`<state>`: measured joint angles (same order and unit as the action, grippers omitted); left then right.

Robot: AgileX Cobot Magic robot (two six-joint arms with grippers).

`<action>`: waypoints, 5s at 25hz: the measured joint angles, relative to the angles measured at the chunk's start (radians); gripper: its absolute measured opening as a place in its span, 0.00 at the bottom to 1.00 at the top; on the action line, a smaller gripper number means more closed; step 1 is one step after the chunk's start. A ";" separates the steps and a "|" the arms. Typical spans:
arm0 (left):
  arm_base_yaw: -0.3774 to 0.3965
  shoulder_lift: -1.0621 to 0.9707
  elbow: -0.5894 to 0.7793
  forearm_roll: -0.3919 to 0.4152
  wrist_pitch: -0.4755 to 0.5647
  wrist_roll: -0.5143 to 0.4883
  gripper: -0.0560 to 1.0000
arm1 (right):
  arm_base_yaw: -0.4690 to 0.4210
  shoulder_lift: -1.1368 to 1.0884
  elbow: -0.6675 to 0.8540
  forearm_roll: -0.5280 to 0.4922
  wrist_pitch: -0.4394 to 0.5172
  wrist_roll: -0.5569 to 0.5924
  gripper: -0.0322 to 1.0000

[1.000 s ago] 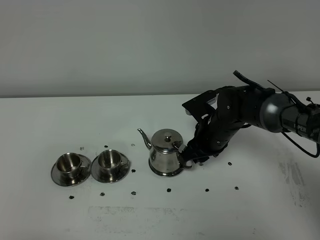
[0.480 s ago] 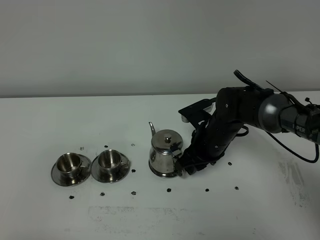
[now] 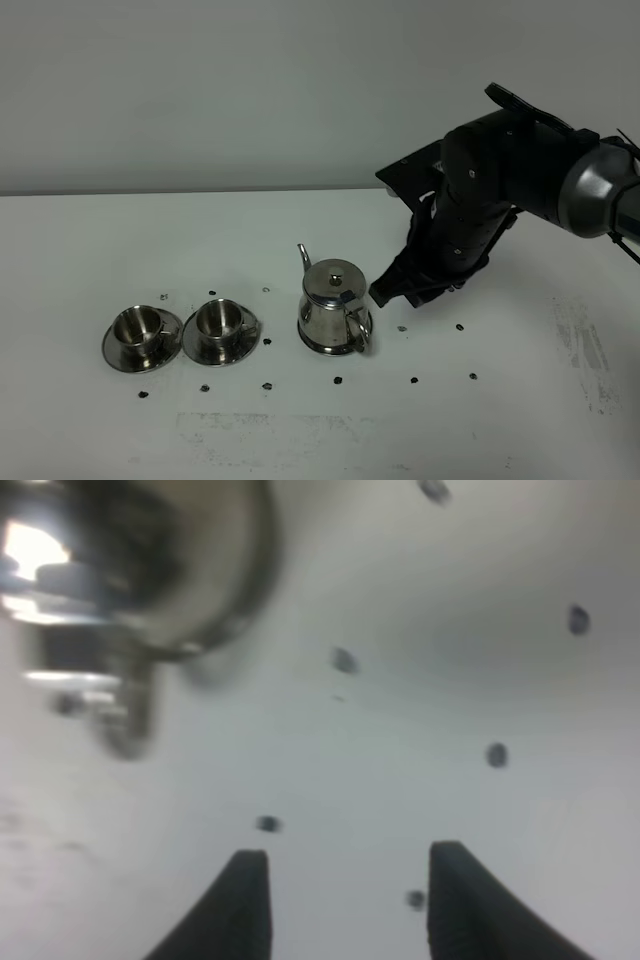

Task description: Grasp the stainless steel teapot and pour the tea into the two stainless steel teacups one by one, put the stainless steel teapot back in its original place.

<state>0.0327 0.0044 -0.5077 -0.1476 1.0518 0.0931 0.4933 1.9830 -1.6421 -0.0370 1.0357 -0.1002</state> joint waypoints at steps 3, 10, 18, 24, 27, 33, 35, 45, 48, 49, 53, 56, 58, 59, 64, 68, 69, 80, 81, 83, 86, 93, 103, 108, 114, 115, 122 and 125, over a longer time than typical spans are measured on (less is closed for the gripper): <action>0.000 0.000 0.000 0.000 0.000 0.000 0.52 | 0.064 -0.013 -0.057 -0.008 0.028 0.053 0.41; 0.000 0.000 0.000 0.000 0.000 0.000 0.52 | 0.113 0.045 -0.138 -0.008 0.066 0.120 0.41; 0.000 0.000 0.000 0.000 0.000 0.000 0.52 | 0.118 0.095 -0.158 -0.006 0.070 0.161 0.51; 0.000 0.000 0.000 0.000 0.000 0.000 0.52 | 0.118 0.152 -0.216 0.006 0.075 0.198 0.54; 0.000 0.000 0.000 0.000 0.000 0.000 0.52 | 0.118 0.195 -0.261 0.013 0.108 0.199 0.54; 0.000 0.000 0.000 0.001 0.000 0.000 0.52 | 0.118 0.234 -0.295 0.031 0.154 0.195 0.54; 0.000 0.000 0.000 0.001 0.000 0.000 0.52 | 0.118 0.234 -0.295 0.031 0.154 0.195 0.54; 0.000 0.000 0.000 0.002 0.000 0.000 0.52 | 0.118 0.288 -0.296 0.004 0.129 0.175 0.54; 0.000 0.000 0.000 0.002 0.000 0.000 0.52 | 0.114 0.290 -0.296 0.001 0.113 0.163 0.54; 0.000 0.000 0.000 0.002 0.000 0.000 0.52 | 0.110 0.290 -0.296 0.001 0.111 0.157 0.54; 0.000 0.000 0.000 0.002 0.000 0.000 0.52 | 0.095 0.290 -0.296 -0.003 0.107 0.136 0.54; 0.000 0.000 0.000 0.003 0.000 0.000 0.52 | 0.089 0.290 -0.296 -0.005 0.108 0.121 0.54; 0.000 0.000 0.000 0.003 0.000 0.000 0.52 | 0.088 0.290 -0.296 -0.007 0.107 0.112 0.54; 0.000 0.000 0.000 0.003 0.000 0.000 0.52 | 0.088 0.291 -0.296 -0.007 0.107 0.107 0.54; 0.000 0.000 0.000 0.003 0.000 0.000 0.52 | 0.088 0.307 -0.296 -0.006 0.101 0.082 0.54; 0.000 0.000 0.000 0.003 0.000 0.000 0.52 | 0.088 0.321 -0.296 -0.002 0.088 0.072 0.54; 0.000 0.000 0.000 0.003 0.000 0.000 0.52 | 0.088 0.322 -0.296 -0.001 0.087 0.070 0.54; 0.000 0.000 0.000 0.003 0.000 0.000 0.52 | 0.087 0.333 -0.296 0.024 0.077 -0.040 0.23; 0.000 0.000 0.000 0.003 0.000 0.000 0.52 | 0.087 0.333 -0.296 0.031 0.075 -0.050 0.23; 0.000 0.000 0.000 0.003 0.000 0.000 0.52 | 0.087 0.333 -0.296 0.037 0.075 -0.059 0.23; 0.000 0.000 0.000 0.003 0.000 0.000 0.52 | 0.087 0.333 -0.296 0.037 0.075 -0.066 0.23; 0.000 0.000 0.000 0.003 0.000 0.000 0.52 | 0.087 0.314 -0.295 0.037 0.105 -0.087 0.23; 0.000 0.000 0.000 0.003 0.000 0.000 0.52 | 0.087 0.215 -0.295 0.037 0.120 -0.221 0.23; 0.000 0.000 0.000 0.003 0.000 0.000 0.52 | 0.105 0.215 -0.295 0.037 0.112 -0.403 0.23; 0.000 0.000 0.000 0.003 0.000 0.000 0.52 | 0.128 0.215 -0.295 0.037 0.077 -0.612 0.23; 0.000 0.000 0.000 0.003 0.000 0.000 0.52 | 0.129 0.215 -0.296 0.037 0.075 -0.640 0.23; 0.000 0.000 0.000 0.003 0.000 0.000 0.52 | 0.129 0.215 -0.318 0.037 0.063 -0.848 0.23; 0.000 0.000 0.000 0.003 0.000 0.000 0.52 | 0.129 0.215 -0.318 0.021 0.040 -0.934 0.23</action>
<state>0.0327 0.0044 -0.5077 -0.1450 1.0518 0.0931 0.6219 2.1977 -1.9600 -0.0159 1.0761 -1.0345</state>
